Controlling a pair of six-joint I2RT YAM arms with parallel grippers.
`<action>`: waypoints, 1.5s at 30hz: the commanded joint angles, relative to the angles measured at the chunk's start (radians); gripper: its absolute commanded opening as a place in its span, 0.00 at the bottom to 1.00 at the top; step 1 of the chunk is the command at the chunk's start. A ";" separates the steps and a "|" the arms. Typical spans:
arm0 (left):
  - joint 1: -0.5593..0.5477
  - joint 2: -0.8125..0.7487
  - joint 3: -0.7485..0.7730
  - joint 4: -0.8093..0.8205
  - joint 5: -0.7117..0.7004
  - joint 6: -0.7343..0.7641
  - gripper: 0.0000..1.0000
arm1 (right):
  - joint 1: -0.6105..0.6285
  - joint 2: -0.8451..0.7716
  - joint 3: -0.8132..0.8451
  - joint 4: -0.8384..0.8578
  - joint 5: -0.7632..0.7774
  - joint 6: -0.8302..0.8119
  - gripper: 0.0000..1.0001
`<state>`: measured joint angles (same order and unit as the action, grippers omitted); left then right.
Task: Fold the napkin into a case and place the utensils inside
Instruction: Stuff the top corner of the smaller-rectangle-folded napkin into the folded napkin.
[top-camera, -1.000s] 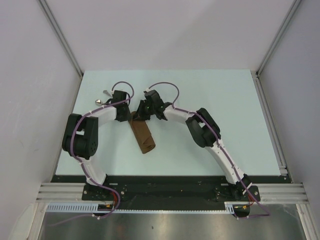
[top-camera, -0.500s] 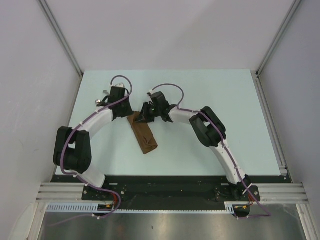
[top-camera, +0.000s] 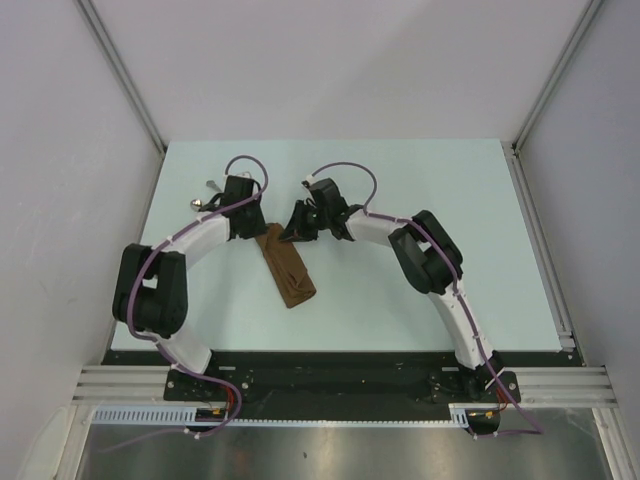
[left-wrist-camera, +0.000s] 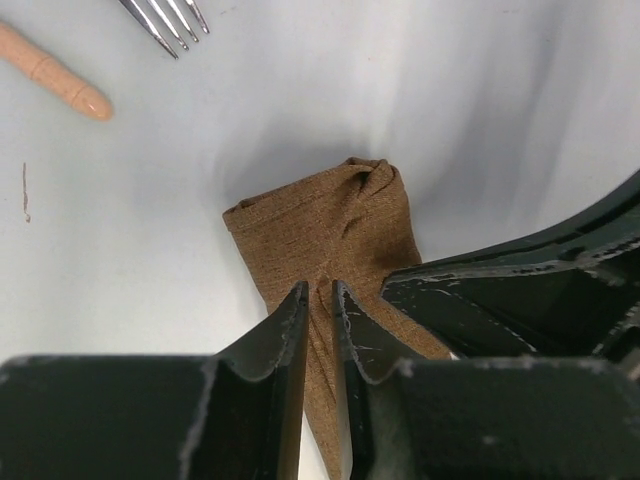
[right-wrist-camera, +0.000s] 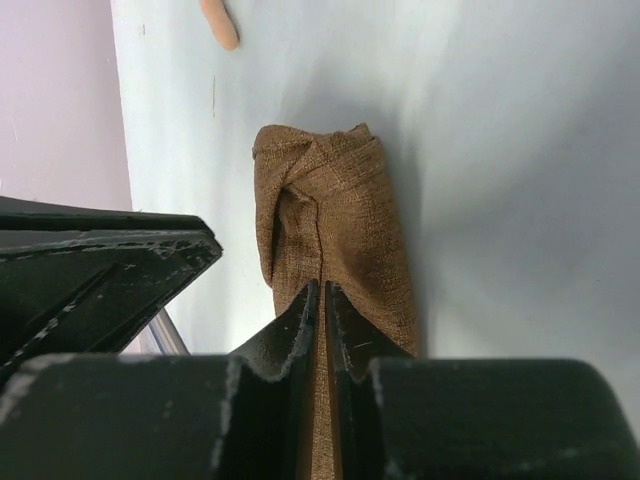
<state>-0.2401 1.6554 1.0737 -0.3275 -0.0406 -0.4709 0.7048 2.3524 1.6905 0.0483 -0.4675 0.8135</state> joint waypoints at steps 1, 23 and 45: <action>0.004 0.035 0.051 -0.005 -0.033 -0.021 0.20 | 0.004 0.016 0.030 0.016 0.018 -0.036 0.09; 0.004 0.144 0.051 0.041 0.027 -0.054 0.18 | 0.015 -0.045 0.038 -0.077 0.006 -0.103 0.08; 0.004 0.127 0.028 0.044 0.030 -0.072 0.17 | 0.130 -0.257 -0.376 0.091 -0.079 -0.068 0.10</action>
<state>-0.2333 1.8137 1.1149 -0.3180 -0.0296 -0.5240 0.7979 2.0796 1.3136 0.0334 -0.5228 0.7071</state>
